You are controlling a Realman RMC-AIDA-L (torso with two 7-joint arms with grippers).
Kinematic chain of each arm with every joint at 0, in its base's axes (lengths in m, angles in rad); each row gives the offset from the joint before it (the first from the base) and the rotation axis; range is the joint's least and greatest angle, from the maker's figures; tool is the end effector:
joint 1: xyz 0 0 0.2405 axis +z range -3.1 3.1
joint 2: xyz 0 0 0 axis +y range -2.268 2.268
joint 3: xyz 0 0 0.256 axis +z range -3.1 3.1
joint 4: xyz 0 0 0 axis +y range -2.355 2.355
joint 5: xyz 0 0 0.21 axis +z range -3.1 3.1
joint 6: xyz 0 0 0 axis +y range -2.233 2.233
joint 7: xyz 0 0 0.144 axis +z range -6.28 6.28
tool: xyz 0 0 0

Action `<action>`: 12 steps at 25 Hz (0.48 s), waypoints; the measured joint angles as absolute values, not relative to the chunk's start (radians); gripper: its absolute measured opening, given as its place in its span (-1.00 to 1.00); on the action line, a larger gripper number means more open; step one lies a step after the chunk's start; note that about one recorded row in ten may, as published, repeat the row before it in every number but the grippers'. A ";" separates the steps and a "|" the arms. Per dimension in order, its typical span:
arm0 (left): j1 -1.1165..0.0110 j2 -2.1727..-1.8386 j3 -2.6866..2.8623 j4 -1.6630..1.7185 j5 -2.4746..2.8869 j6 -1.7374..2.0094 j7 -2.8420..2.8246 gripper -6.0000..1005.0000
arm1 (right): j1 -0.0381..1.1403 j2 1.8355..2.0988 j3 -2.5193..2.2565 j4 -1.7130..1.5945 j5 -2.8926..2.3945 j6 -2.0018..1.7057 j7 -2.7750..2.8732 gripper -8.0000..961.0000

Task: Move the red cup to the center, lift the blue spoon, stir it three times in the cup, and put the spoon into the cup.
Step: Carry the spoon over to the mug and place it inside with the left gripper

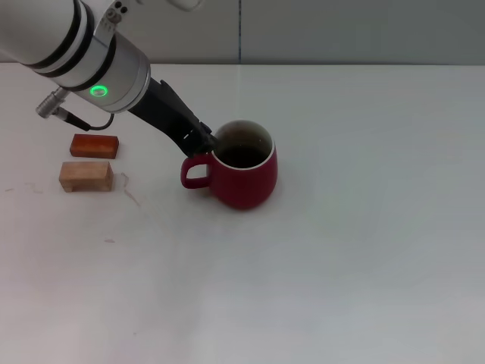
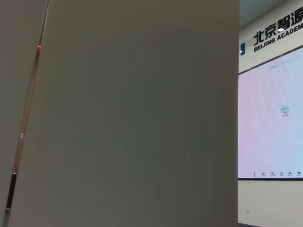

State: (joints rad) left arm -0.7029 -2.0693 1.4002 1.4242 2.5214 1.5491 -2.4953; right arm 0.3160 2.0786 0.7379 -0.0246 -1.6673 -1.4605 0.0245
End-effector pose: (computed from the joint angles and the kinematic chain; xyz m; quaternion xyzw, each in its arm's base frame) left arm -0.1194 0.3700 0.0043 -0.9516 -0.2151 0.1309 0.1760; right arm 0.4074 0.2499 0.0845 -0.4758 0.2007 0.2206 0.8275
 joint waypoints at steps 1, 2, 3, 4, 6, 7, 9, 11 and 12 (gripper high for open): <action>-0.702 -2.069 1.400 1.429 2.520 1.553 -2.496 -0.61 | 0.316 2.078 0.738 -0.025 -1.667 -1.460 0.024 0.42; -0.702 -2.069 1.400 1.432 2.517 1.555 -2.496 -0.61 | 0.316 2.078 0.738 -0.025 -1.667 -1.460 0.024 0.42; -0.701 -2.069 1.401 1.435 2.515 1.556 -2.497 -0.61 | 0.316 2.078 0.738 -0.025 -1.667 -1.459 0.025 0.42; -0.701 -2.069 1.401 1.437 2.513 1.556 -2.497 -0.61 | 0.316 2.078 0.738 -0.025 -1.667 -1.459 0.024 0.42; -0.701 -2.070 1.403 1.437 2.511 1.547 -2.497 -0.61 | 0.316 2.078 0.738 -0.025 -1.667 -1.459 0.024 0.42; -0.701 -2.070 1.406 1.436 2.508 1.541 -2.497 -0.61 | 0.316 2.078 0.738 -0.025 -1.667 -1.459 0.024 0.42; -0.701 -2.071 1.408 1.434 2.504 1.535 -2.497 -0.61 | 0.316 2.078 0.738 -0.025 -1.667 -1.459 0.024 0.42; -0.701 -2.072 1.415 1.427 2.488 1.521 -2.497 -0.61 | 0.316 2.078 0.738 -0.025 -1.667 -1.459 0.025 0.42; -0.701 -2.072 1.415 1.426 2.485 1.519 -2.497 -0.61 | 0.316 2.078 0.738 -0.025 -1.667 -1.459 0.024 0.42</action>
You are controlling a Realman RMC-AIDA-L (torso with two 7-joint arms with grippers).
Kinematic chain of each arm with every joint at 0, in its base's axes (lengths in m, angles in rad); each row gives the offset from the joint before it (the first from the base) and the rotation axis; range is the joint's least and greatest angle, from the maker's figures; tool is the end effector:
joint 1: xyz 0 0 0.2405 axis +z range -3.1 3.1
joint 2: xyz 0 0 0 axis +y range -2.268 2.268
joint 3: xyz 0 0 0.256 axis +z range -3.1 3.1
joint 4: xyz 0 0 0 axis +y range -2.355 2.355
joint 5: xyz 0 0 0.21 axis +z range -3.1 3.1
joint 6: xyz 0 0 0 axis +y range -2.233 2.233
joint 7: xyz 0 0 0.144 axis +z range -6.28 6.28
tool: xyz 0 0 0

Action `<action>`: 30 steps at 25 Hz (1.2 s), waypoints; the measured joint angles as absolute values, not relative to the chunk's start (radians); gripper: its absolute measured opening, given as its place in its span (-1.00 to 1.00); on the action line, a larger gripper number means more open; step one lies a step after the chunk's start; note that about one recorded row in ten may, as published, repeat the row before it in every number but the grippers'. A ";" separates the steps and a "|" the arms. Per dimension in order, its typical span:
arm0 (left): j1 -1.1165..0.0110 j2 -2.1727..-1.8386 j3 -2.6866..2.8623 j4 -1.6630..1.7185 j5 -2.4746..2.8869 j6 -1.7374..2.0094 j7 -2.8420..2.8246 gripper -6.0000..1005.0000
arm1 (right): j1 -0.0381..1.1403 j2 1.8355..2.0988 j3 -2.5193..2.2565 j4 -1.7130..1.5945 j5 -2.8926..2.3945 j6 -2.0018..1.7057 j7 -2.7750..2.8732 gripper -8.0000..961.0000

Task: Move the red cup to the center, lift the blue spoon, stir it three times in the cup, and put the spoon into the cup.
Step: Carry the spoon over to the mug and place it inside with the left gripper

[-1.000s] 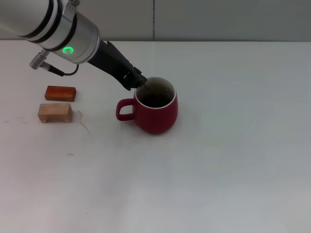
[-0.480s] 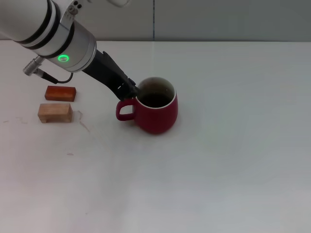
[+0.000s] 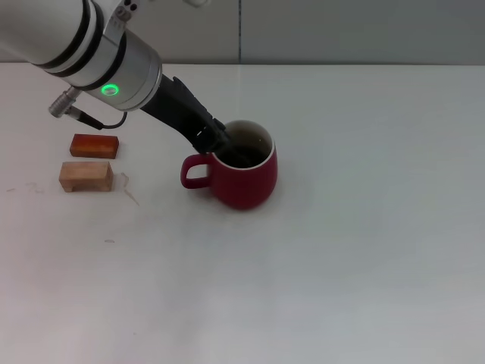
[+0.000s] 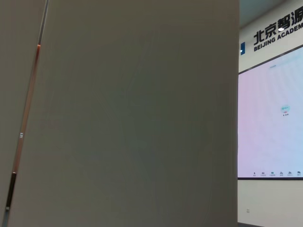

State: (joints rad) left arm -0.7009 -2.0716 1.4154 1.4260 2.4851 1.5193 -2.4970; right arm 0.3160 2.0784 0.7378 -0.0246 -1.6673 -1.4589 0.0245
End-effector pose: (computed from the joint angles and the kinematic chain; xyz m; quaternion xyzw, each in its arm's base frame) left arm -0.1123 0.3694 -0.0007 -0.9563 -0.2088 0.1113 0.1717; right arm 0.4076 0.2500 0.0844 -0.4760 0.2013 0.2202 0.8273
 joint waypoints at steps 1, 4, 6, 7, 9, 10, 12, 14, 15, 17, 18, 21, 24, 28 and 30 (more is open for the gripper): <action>-0.701 -2.072 1.416 1.426 2.480 1.519 -2.497 -0.61 | 0.316 2.078 0.738 -0.025 -1.667 -1.459 0.024 0.42; -0.702 -2.072 1.419 1.425 2.466 1.514 -2.494 -0.61 | 0.315 2.078 0.738 -0.025 -1.667 -1.459 0.025 0.42; -0.702 -2.072 1.426 1.424 2.462 1.506 -2.494 -0.61 | 0.314 2.078 0.738 -0.025 -1.667 -1.459 0.024 0.42; -0.701 -2.072 1.429 1.424 2.461 1.499 -2.494 -0.61 | 0.314 2.078 0.738 -0.025 -1.667 -1.460 0.025 0.42; -0.700 -2.072 1.438 1.422 2.463 1.480 -2.494 -0.61 | 0.313 2.078 0.738 -0.025 -1.667 -1.461 0.025 0.42; -0.699 -2.072 1.442 1.421 2.466 1.470 -2.494 -0.61 | 0.312 2.078 0.738 -0.025 -1.667 -1.462 0.024 0.42; -0.696 -2.072 1.451 1.415 2.474 1.452 -2.496 -0.61 | 0.312 2.078 0.738 -0.025 -1.667 -1.463 0.024 0.42; -0.696 -2.072 1.454 1.410 2.486 1.440 -2.496 -0.61 | 0.311 2.078 0.738 -0.024 -1.667 -1.463 0.024 0.42; -0.695 -2.072 1.455 1.408 2.494 1.437 -2.496 -0.61 | 0.311 2.078 0.738 -0.023 -1.667 -1.464 0.025 0.42; -0.695 -2.072 1.455 1.408 2.511 1.434 -2.497 -0.61 | 0.310 2.078 0.738 -0.021 -1.667 -1.465 0.025 0.42; -0.695 -2.072 1.455 1.408 2.517 1.436 -2.497 -0.61 | 0.310 2.079 0.738 -0.021 -1.667 -1.465 0.024 0.42; -0.694 -2.070 1.454 1.412 2.535 1.448 -2.497 -0.61 | 0.308 2.080 0.738 -0.021 -1.668 -1.465 0.024 0.42; -0.693 -2.069 1.454 1.418 2.554 1.469 -2.498 -0.61 | 0.308 2.080 0.738 -0.017 -1.669 -1.465 0.024 0.42; -0.693 -2.069 1.453 1.422 2.559 1.505 -2.496 -0.61 | 0.306 2.080 0.738 -0.014 -1.669 -1.465 0.024 0.42; -0.692 -2.069 1.451 1.428 2.560 1.522 -2.495 -0.61 | 0.306 2.080 0.738 -0.014 -1.669 -1.465 0.025 0.42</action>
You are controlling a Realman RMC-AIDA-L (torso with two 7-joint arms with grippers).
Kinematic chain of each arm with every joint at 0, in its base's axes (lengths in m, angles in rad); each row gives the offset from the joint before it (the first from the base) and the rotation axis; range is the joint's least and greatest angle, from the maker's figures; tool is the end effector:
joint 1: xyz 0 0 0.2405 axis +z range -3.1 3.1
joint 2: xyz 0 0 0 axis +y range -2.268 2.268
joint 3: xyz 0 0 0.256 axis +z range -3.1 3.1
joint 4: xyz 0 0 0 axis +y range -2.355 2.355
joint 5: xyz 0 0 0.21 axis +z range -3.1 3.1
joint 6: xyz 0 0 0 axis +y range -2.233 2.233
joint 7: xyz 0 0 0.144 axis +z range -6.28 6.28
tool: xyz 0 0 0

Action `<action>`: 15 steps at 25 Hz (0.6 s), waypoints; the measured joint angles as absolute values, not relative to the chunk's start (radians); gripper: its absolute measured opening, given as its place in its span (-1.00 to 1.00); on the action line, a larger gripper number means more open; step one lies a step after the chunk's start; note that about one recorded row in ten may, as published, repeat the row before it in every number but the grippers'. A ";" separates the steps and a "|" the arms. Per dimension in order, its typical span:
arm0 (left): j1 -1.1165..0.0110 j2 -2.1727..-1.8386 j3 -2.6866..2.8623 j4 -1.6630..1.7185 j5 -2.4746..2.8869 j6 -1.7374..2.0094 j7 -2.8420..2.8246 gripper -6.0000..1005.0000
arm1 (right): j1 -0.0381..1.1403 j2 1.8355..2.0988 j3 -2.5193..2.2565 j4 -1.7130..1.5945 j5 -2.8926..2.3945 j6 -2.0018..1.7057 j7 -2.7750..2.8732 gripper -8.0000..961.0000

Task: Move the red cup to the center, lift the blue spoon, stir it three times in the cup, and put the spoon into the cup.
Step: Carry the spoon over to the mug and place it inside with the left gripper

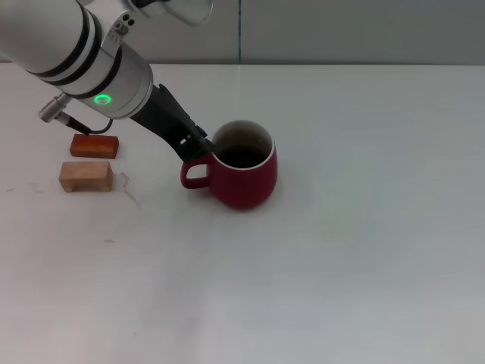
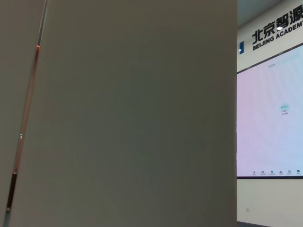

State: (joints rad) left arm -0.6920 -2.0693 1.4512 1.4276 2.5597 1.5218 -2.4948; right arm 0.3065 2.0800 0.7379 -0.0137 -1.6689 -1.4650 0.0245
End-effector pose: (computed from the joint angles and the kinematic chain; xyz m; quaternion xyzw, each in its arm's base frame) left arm -0.1230 0.3691 -0.0018 -0.9502 -0.1984 0.1518 0.1866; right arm 0.4075 0.2473 0.0825 -0.4743 0.2035 0.2229 0.8270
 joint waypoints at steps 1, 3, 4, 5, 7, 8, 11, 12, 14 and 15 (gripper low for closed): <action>-0.692 -2.069 1.450 1.431 2.559 1.530 -2.494 -0.60 | 0.307 2.080 0.738 -0.013 -1.669 -1.465 0.024 0.42; -0.691 -2.069 1.447 1.441 2.552 1.543 -2.492 -0.60 | 0.307 2.080 0.737 -0.013 -1.669 -1.465 0.024 0.42; -0.690 -2.069 1.446 1.445 2.547 1.545 -2.492 -0.60 | 0.307 2.080 0.736 -0.013 -1.669 -1.465 0.024 0.42; -0.690 -2.069 1.446 1.448 2.543 1.546 -2.492 -0.60 | 0.307 2.080 0.736 -0.012 -1.669 -1.465 0.024 0.42; -0.689 -2.069 1.445 1.450 2.515 1.543 -2.491 -0.60 | 0.307 2.080 0.735 -0.012 -1.669 -1.465 0.024 0.42; -0.689 -2.069 1.445 1.450 2.515 1.543 -2.491 -0.60 | 0.307 2.080 0.735 -0.012 -1.669 -1.465 0.024 0.42; -0.689 -2.070 1.445 1.443 2.482 1.526 -2.490 -0.60 | 0.307 2.080 0.734 -0.012 -1.669 -1.465 0.024 0.42; -0.689 -2.070 1.446 1.440 2.475 1.519 -2.490 -0.60 | 0.307 2.080 0.735 -0.012 -1.669 -1.465 0.024 0.42; -0.688 -2.071 1.453 1.431 2.462 1.496 -2.490 -0.60 | 0.306 2.080 0.735 -0.012 -1.669 -1.465 0.025 0.42; -0.687 -2.071 1.456 1.427 2.457 1.487 -2.489 -0.60 | 0.306 2.080 0.735 -0.012 -1.669 -1.465 0.024 0.42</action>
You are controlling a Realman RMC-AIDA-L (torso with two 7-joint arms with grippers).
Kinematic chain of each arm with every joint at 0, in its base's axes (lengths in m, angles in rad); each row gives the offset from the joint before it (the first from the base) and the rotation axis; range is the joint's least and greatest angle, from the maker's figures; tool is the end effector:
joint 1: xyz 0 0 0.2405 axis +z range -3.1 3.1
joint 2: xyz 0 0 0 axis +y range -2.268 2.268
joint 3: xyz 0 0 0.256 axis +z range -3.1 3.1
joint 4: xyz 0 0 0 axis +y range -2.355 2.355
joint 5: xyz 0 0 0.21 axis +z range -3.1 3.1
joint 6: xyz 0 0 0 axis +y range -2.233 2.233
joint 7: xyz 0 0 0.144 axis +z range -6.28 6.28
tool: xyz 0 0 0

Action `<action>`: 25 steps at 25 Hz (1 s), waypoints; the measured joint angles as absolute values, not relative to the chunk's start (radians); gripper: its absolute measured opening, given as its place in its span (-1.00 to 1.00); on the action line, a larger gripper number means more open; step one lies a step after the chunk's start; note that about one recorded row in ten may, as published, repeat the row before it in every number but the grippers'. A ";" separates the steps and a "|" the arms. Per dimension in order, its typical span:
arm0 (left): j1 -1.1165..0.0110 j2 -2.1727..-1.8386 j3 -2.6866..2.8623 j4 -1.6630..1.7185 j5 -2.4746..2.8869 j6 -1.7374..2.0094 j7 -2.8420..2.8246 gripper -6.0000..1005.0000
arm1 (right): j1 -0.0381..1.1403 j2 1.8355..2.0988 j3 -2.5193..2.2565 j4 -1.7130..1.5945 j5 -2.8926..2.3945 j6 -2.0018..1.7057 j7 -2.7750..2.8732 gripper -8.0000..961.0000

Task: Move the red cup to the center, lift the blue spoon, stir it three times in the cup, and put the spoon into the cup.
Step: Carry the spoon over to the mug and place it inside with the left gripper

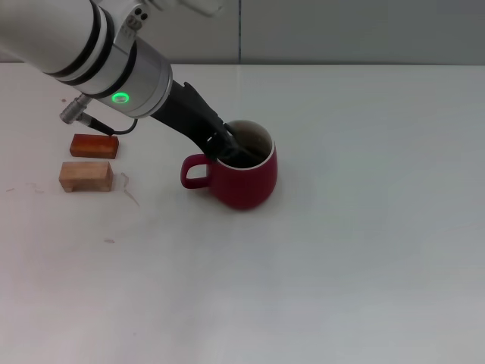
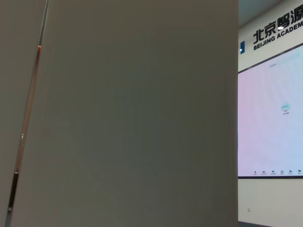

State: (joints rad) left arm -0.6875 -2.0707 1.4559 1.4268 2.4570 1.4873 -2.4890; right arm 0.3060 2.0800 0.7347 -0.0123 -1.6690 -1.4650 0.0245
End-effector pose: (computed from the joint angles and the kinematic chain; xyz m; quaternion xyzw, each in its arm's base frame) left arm -0.1101 0.3658 -0.0088 -0.9611 -0.1959 0.1045 0.1643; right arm 0.4072 0.2474 0.0820 -0.4756 0.2034 0.2235 0.8261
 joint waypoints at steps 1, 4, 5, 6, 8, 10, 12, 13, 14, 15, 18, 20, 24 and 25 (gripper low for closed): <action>-0.687 -2.071 1.467 1.409 2.447 1.459 -2.487 -0.60 | 0.306 2.080 0.735 -0.012 -1.669 -1.465 0.025 0.42; -0.687 -2.072 1.474 1.397 2.444 1.437 -2.486 -0.60 | 0.306 2.080 0.735 -0.012 -1.669 -1.465 0.025 0.42; -0.686 -2.072 1.475 1.394 2.444 1.427 -2.486 -0.60 | 0.305 2.080 0.735 -0.012 -1.669 -1.465 0.024 0.42; -0.686 -2.072 1.476 1.393 2.444 1.419 -2.486 -0.60 | 0.305 2.080 0.735 -0.012 -1.669 -1.465 0.024 0.42; -0.683 -2.072 1.476 1.393 2.449 1.404 -2.487 -0.60 | 0.305 2.080 0.735 -0.012 -1.669 -1.465 0.024 0.42; -0.679 -2.071 1.474 1.395 2.454 1.397 -2.490 -0.60 | 0.305 2.080 0.735 -0.012 -1.669 -1.465 0.024 0.42; -0.678 -2.071 1.470 1.397 2.467 1.394 -2.491 -0.60 | 0.305 2.080 0.735 -0.012 -1.669 -1.465 0.024 0.42; -0.678 -2.071 1.470 1.398 2.479 1.393 -2.492 -0.60 | 0.305 2.080 0.735 -0.012 -1.669 -1.465 0.024 0.42; -0.678 -2.071 1.469 1.398 2.487 1.393 -2.493 -0.60 | 0.305 2.079 0.735 -0.012 -1.669 -1.465 0.025 0.42; -0.678 -2.070 1.469 1.400 2.496 1.394 -2.495 -0.60 | 0.305 2.079 0.735 -0.012 -1.669 -1.465 0.025 0.42; -0.678 -2.070 1.469 1.407 2.520 1.403 -2.501 -0.60 | 0.305 2.078 0.735 -0.012 -1.669 -1.465 0.025 0.42; -0.678 -2.069 1.469 1.411 2.535 1.412 -2.503 -0.60 | 0.305 2.078 0.735 -0.012 -1.669 -1.465 0.024 0.42; -0.678 -2.068 1.468 1.424 2.554 1.439 -2.503 -0.60 | 0.305 2.078 0.735 -0.012 -1.669 -1.465 0.025 0.42; -0.678 -2.068 1.468 1.427 2.556 1.445 -2.503 -0.60 | 0.305 2.078 0.735 -0.012 -1.669 -1.465 0.025 0.42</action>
